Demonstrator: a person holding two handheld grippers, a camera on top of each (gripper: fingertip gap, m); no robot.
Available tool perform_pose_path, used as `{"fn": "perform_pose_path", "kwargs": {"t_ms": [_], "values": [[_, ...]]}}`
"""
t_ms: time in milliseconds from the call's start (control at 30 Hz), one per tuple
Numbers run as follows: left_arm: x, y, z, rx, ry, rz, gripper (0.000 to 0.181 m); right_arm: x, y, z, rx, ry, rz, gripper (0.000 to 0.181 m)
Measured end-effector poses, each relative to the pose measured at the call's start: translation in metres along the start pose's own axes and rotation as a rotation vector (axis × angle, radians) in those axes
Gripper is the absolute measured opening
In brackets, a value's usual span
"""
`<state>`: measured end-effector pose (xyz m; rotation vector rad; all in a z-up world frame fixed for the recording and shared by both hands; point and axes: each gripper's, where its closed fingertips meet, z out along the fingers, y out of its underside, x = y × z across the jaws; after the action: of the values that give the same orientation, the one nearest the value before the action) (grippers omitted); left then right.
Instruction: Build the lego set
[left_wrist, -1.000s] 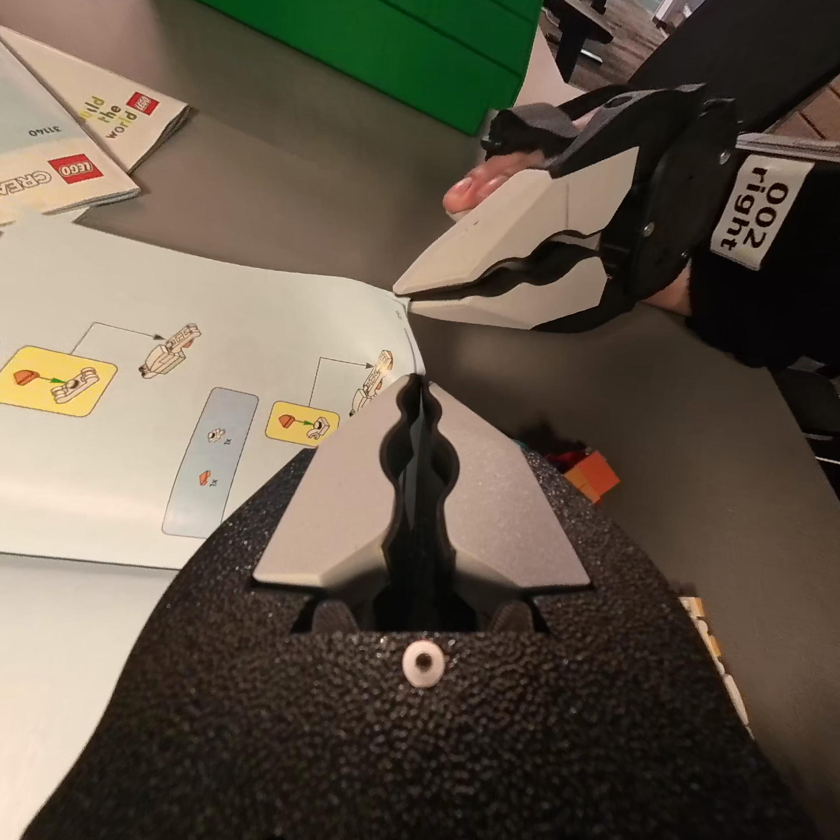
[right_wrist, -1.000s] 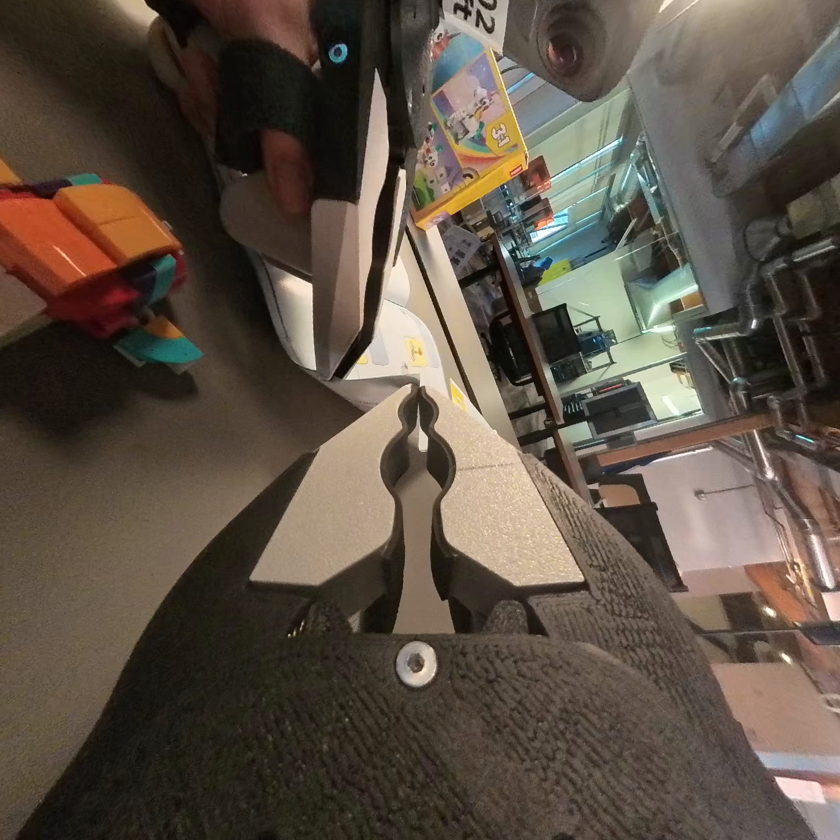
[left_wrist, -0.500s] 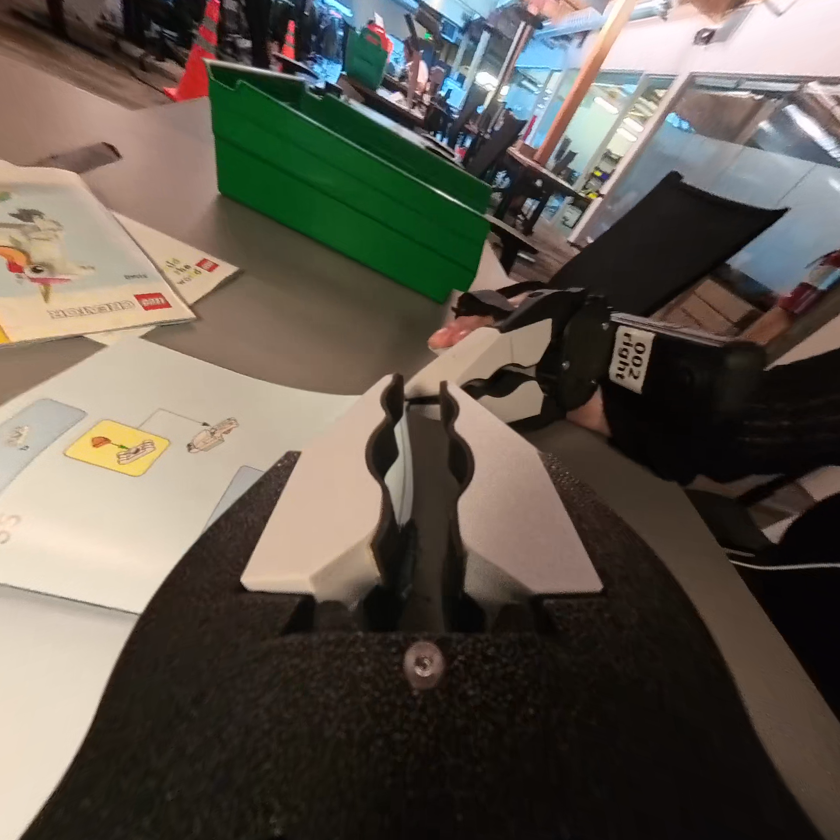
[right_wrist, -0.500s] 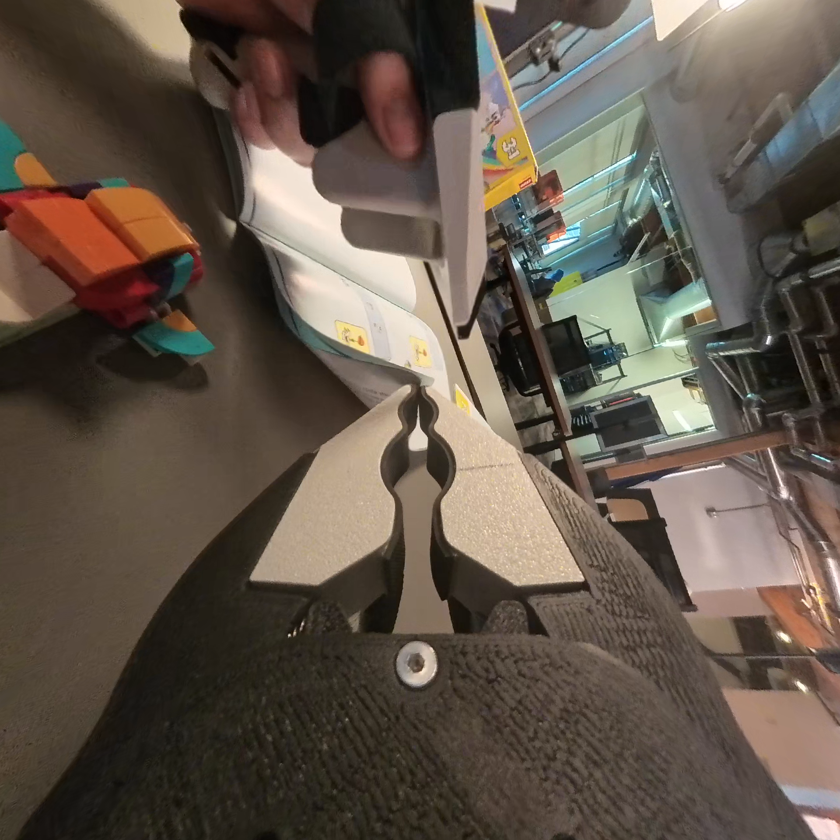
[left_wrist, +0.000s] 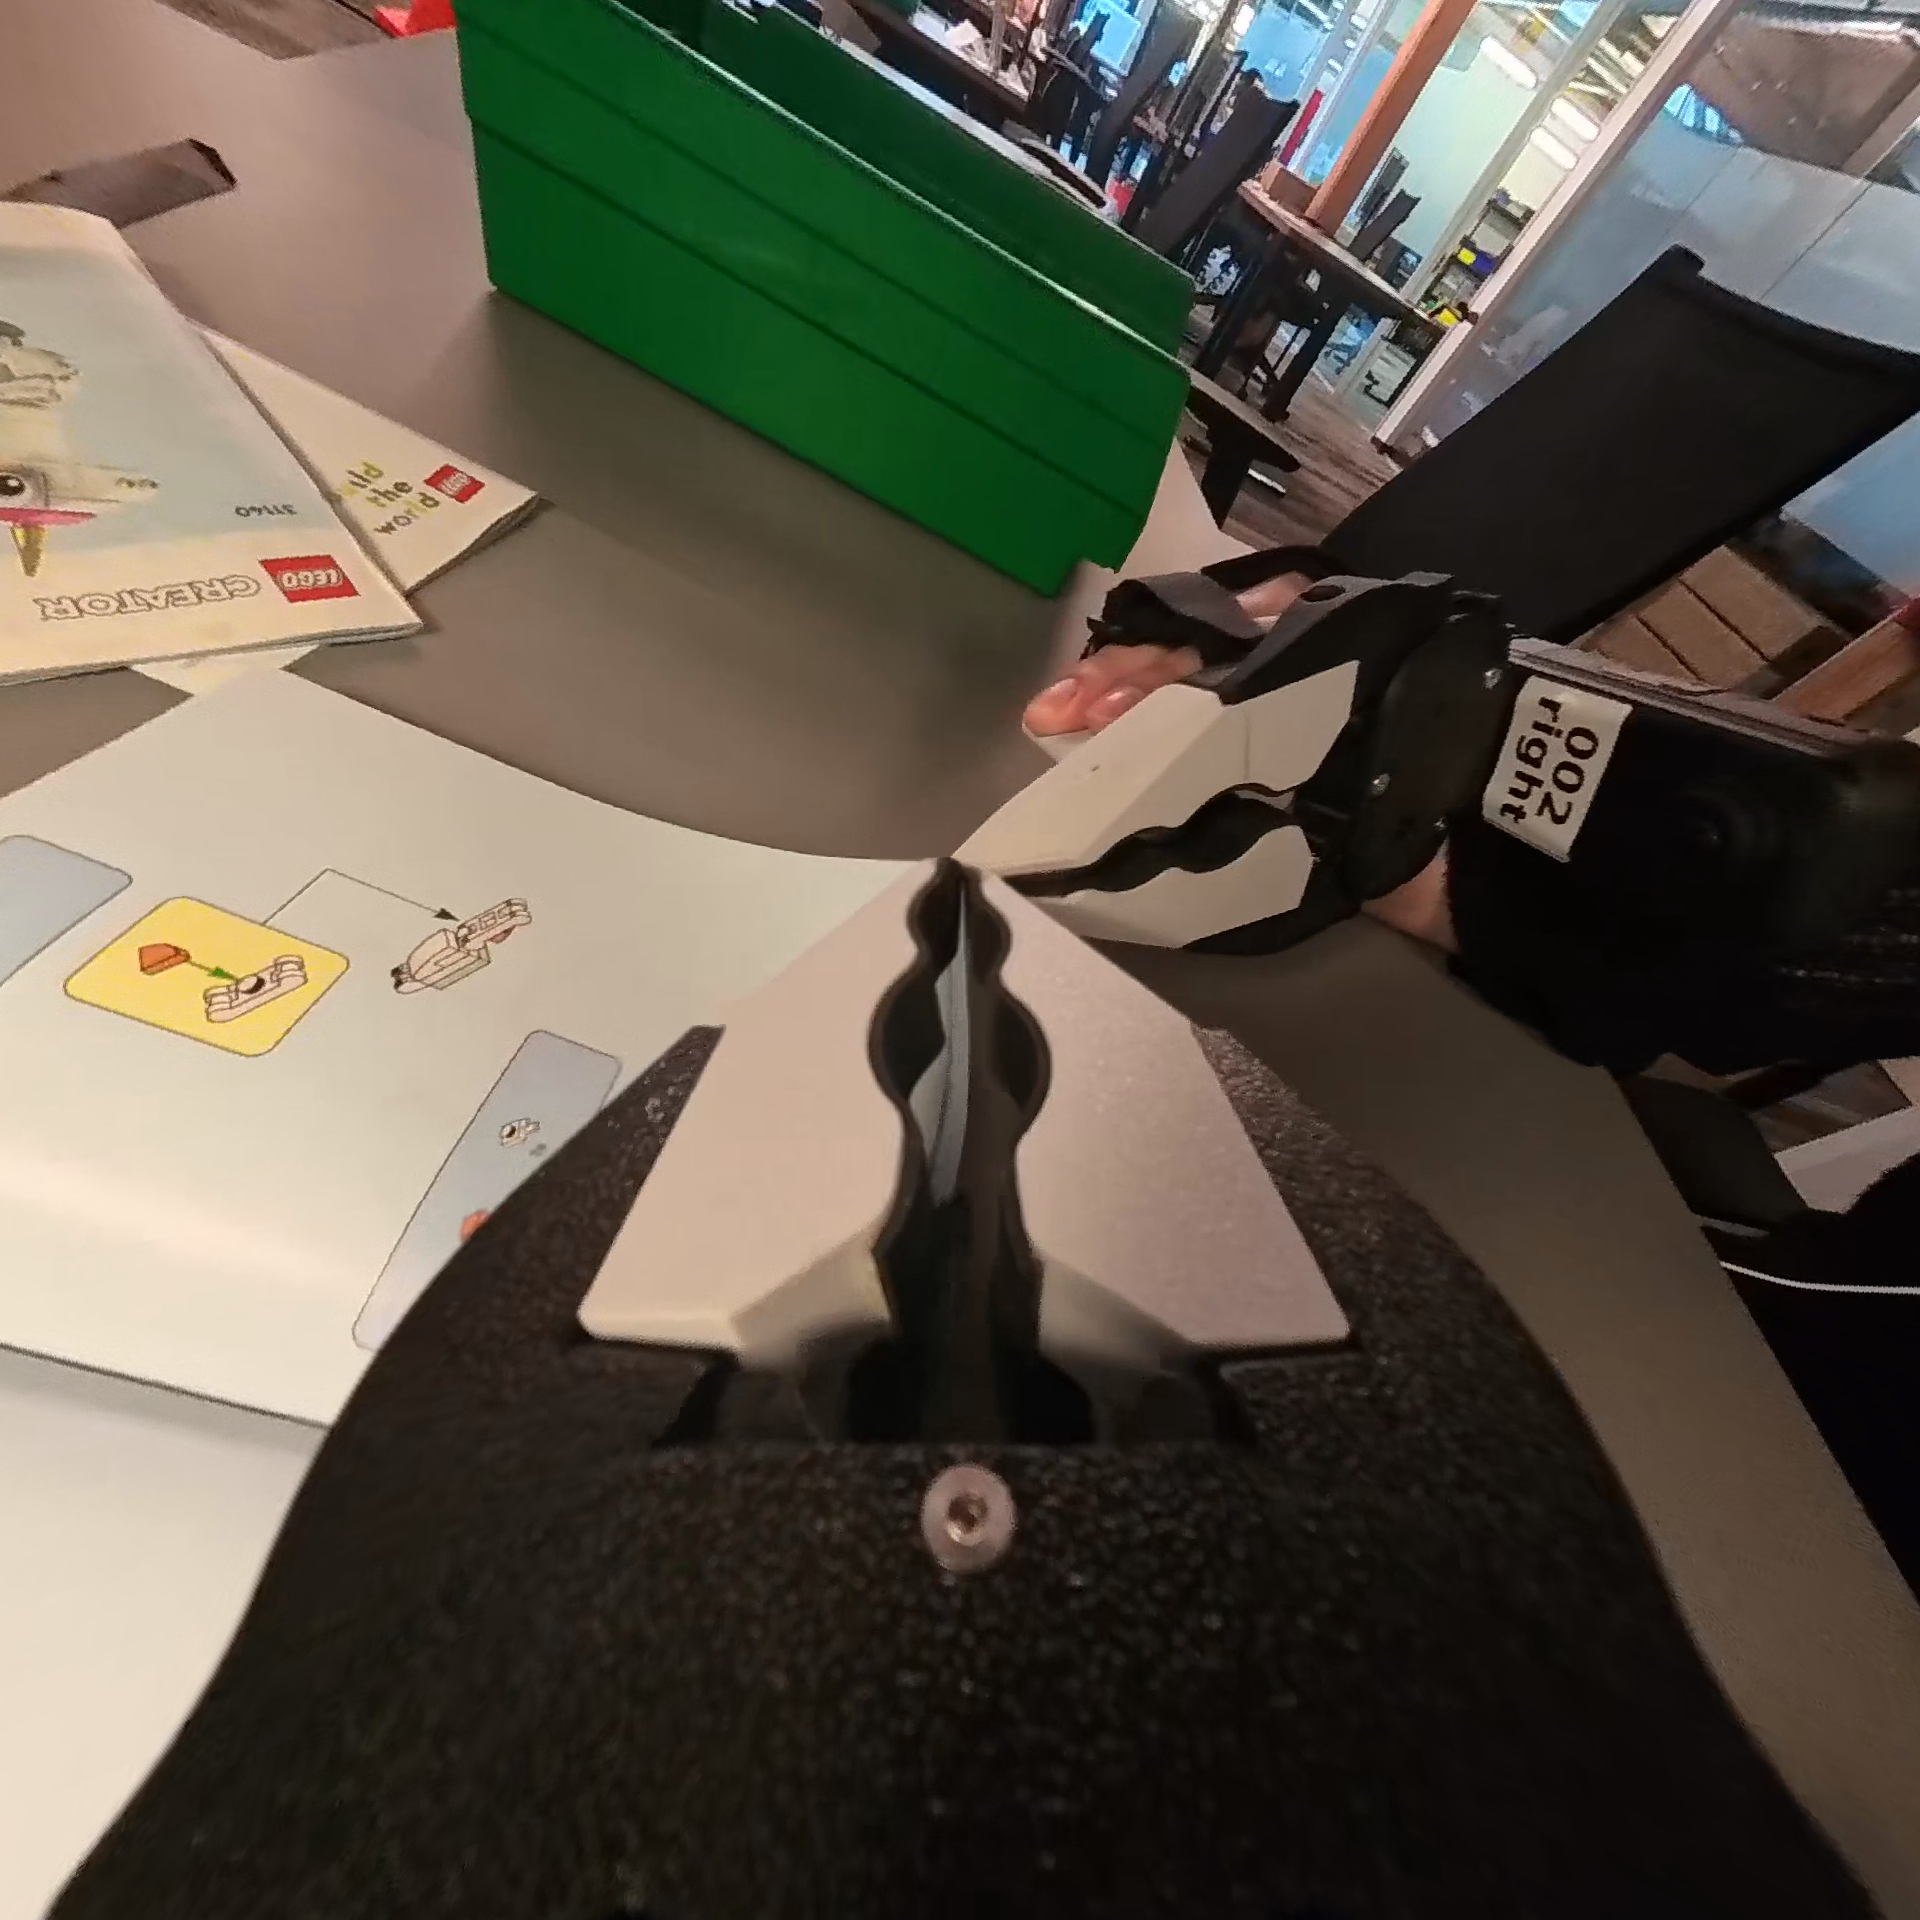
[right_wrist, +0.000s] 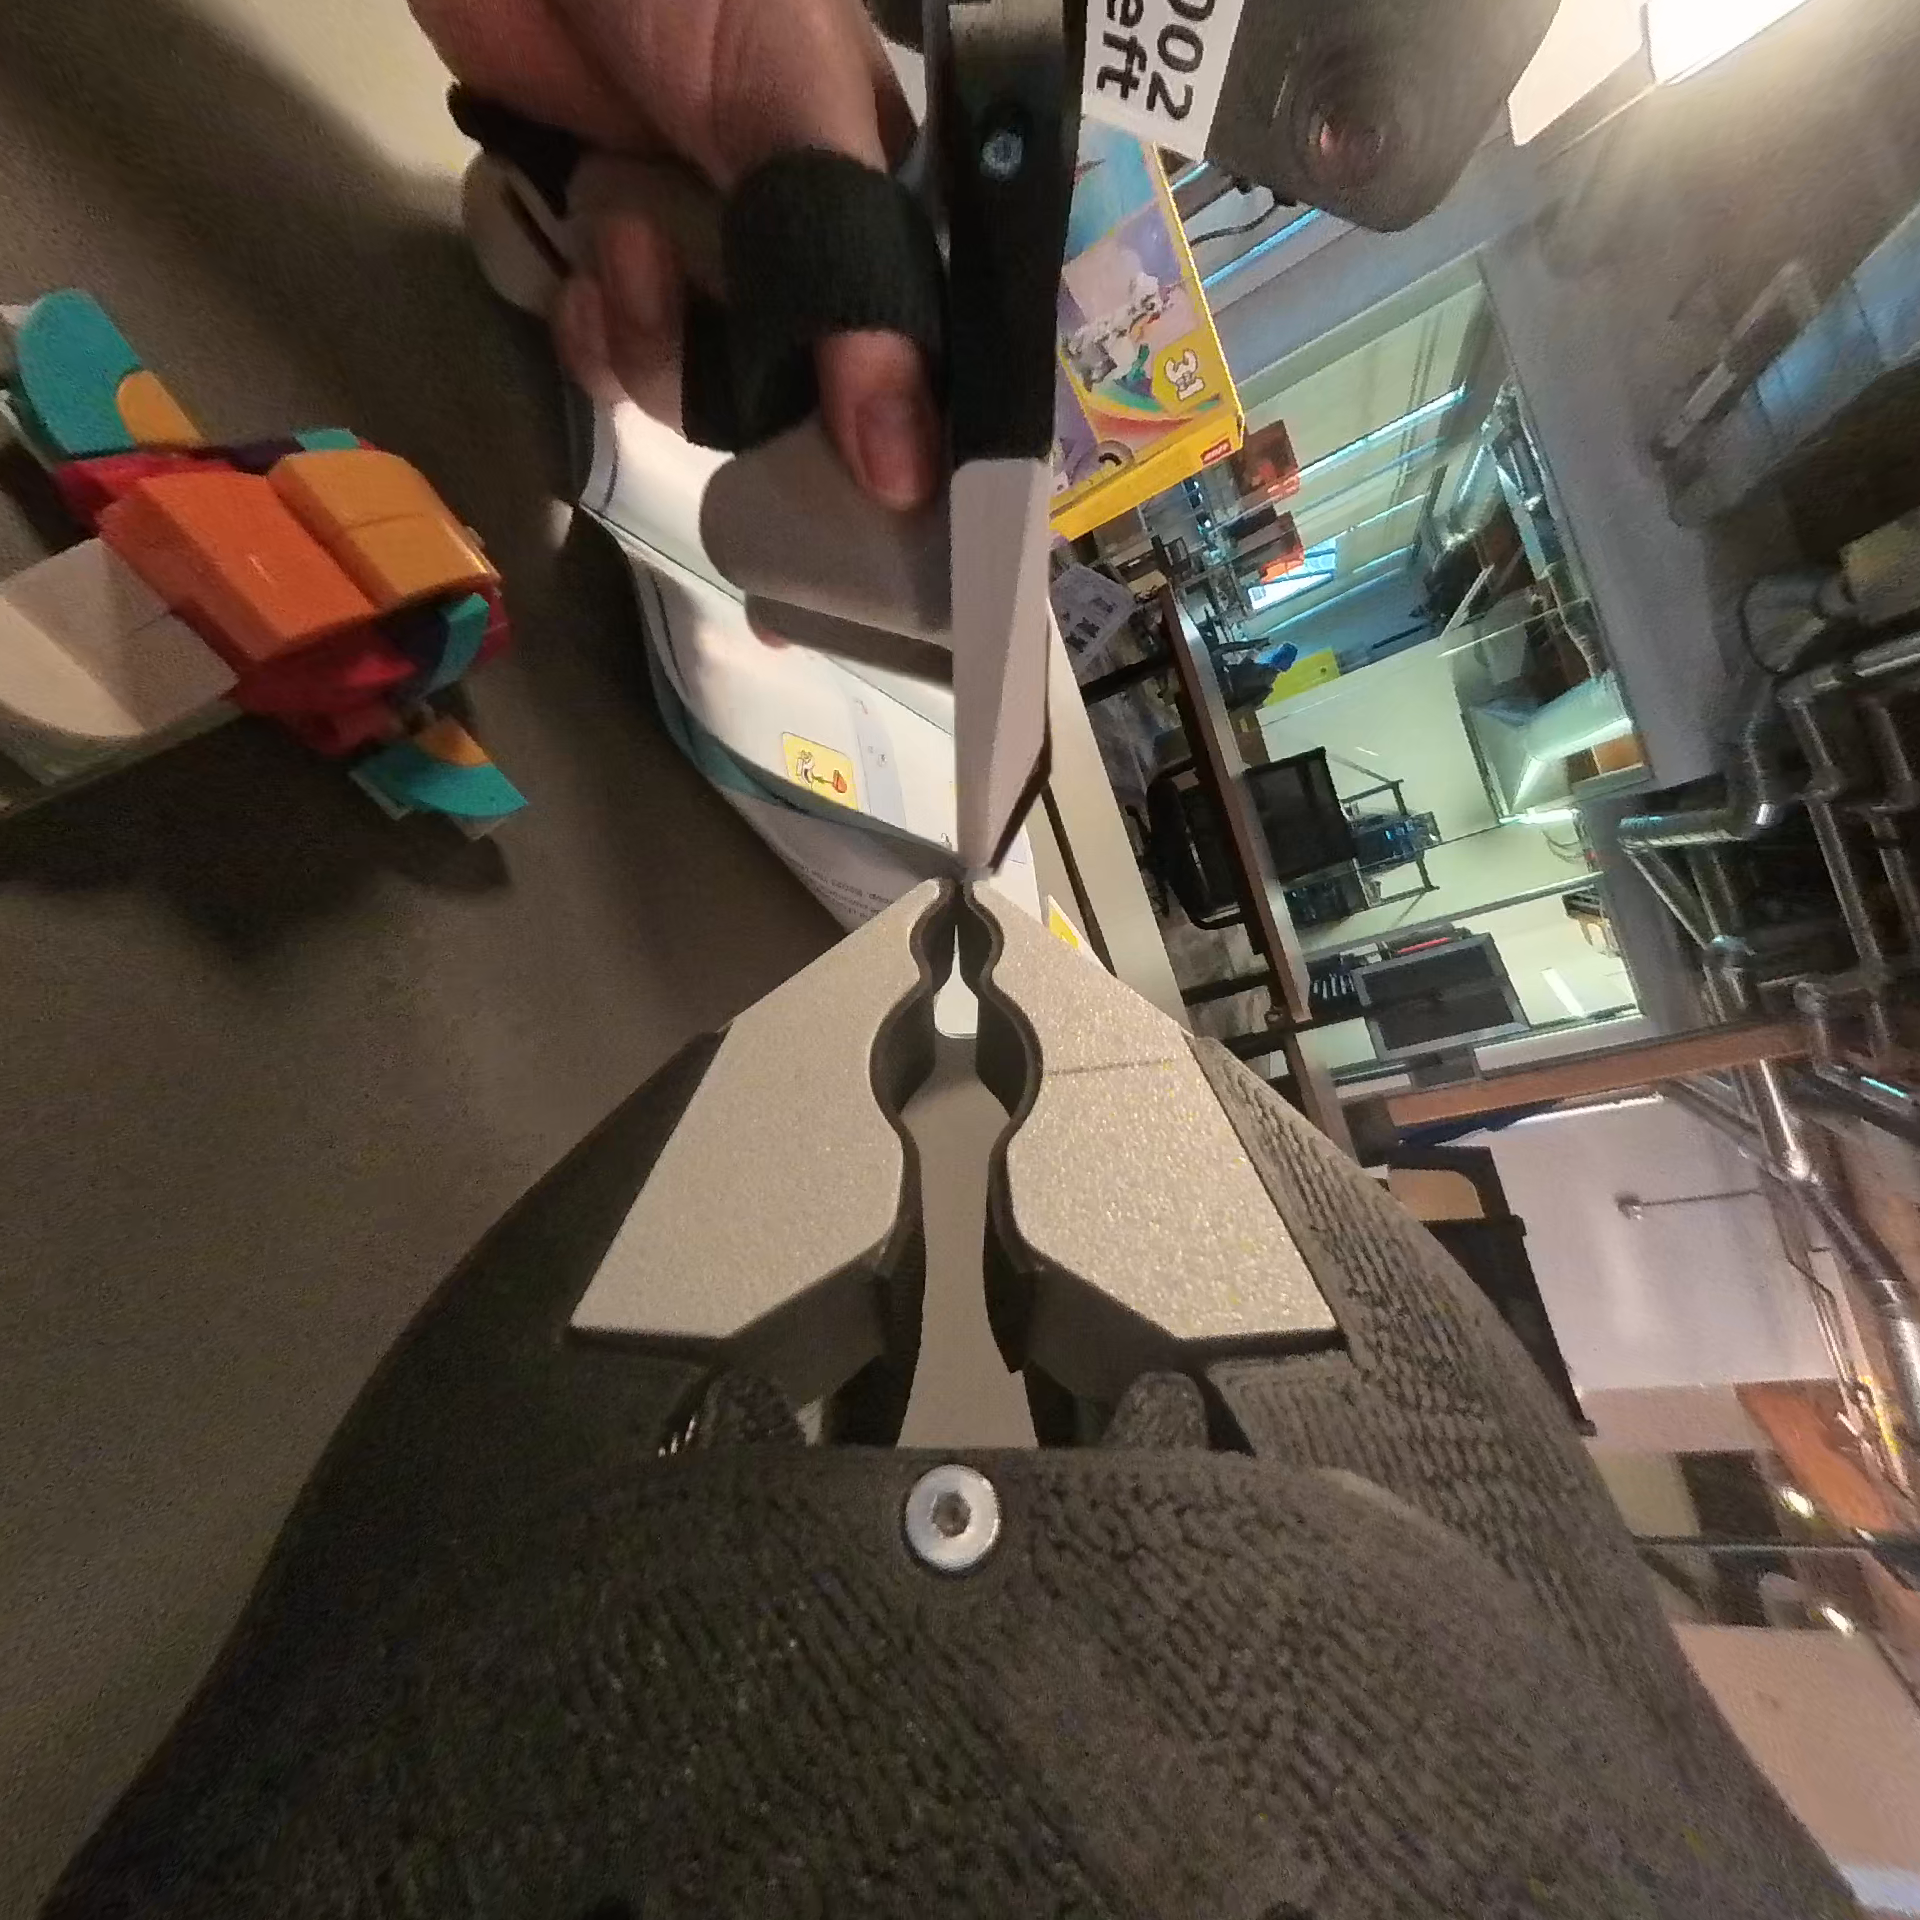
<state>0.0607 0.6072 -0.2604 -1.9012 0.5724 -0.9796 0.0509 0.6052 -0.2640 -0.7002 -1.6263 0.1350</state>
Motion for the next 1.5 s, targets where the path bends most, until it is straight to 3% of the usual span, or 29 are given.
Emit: {"fn": "perform_pose_path", "kwargs": {"t_ms": [233,333,467,567,700,833,1167,1433,1500], "values": [[0.0,-0.009,-0.007,0.063,0.031,-0.067,0.0,0.0,0.0,-0.002,0.005,-0.006,-0.01,0.0],[-0.009,-0.02,-0.019,0.127,-0.026,-0.081,0.0,-0.002,0.001,-0.003,0.002,-0.021,-0.02,0.0],[-0.031,-0.03,-0.059,0.238,-0.276,-0.101,0.0,-0.008,0.004,-0.005,-0.002,-0.071,-0.012,0.0],[-0.043,-0.018,-0.1,0.277,-0.493,-0.124,0.0,-0.01,0.004,-0.006,-0.006,-0.095,-0.009,0.0],[-0.049,0.011,-0.153,0.232,-0.749,-0.141,0.0,-0.013,0.006,-0.007,-0.021,-0.118,-0.017,0.0],[-0.045,0.042,-0.181,0.102,-0.9,-0.137,0.0,-0.013,0.009,-0.009,-0.034,-0.129,-0.009,0.0],[-0.026,0.072,-0.192,-0.058,-1.02,-0.088,0.0,-0.014,0.017,-0.01,-0.06,-0.142,-0.005,0.0],[-0.015,0.051,-0.21,0.066,-1.109,-0.006,0.014,-0.008,0.03,-0.015,-0.098,-0.13,0.012,0.0],[-0.014,0.046,-0.207,0.093,-1.101,0.031,0.009,-0.008,0.033,-0.017,-0.107,-0.134,0.023,0.0]]}}
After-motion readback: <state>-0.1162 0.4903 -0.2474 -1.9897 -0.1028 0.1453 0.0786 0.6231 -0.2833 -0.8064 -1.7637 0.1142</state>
